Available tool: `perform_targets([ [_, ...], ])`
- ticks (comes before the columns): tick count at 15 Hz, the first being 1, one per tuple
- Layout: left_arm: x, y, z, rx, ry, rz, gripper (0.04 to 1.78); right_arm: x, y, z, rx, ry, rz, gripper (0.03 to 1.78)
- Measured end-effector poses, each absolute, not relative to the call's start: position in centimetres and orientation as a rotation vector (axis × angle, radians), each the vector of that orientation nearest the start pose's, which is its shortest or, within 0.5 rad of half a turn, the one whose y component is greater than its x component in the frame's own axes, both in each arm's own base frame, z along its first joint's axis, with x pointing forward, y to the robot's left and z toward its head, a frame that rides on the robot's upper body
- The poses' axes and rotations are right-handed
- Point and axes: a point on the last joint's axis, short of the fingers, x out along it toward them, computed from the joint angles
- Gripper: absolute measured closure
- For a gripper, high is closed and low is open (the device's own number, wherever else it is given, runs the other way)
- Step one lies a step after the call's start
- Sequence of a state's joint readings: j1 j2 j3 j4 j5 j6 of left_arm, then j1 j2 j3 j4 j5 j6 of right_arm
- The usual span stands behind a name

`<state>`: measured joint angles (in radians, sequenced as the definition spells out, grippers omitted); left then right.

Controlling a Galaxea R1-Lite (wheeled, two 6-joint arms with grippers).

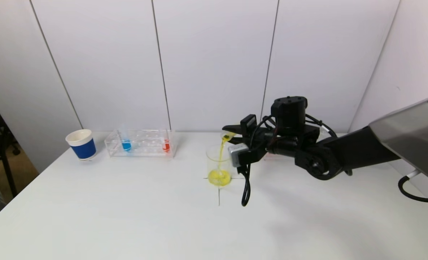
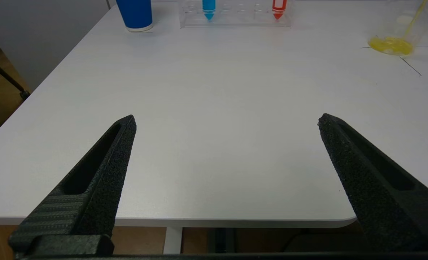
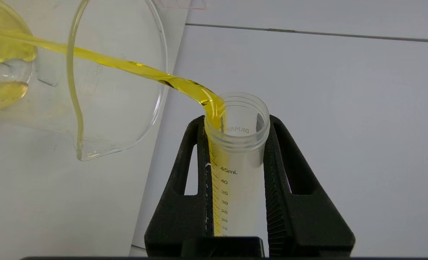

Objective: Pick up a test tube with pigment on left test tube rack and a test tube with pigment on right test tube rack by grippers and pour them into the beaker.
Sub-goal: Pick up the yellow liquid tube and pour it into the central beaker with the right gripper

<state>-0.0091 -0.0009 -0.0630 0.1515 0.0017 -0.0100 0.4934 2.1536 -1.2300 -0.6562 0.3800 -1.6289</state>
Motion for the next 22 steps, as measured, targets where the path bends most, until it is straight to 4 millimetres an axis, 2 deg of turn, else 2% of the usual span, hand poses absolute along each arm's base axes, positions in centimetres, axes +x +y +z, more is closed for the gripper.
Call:
perform_targets([
  [9,-2.8,0.0,7.7,-0.01,0.088,-0.007,0.06,37.4,21.0,13.3,-1.6,-0.494,0.884,1.35],
  [22,-2.8,0.0,7.7,-0.01,0.087,-0.007,0.06,36.9,21.7,14.9,-1.765,-0.518,0.898,1.35],
])
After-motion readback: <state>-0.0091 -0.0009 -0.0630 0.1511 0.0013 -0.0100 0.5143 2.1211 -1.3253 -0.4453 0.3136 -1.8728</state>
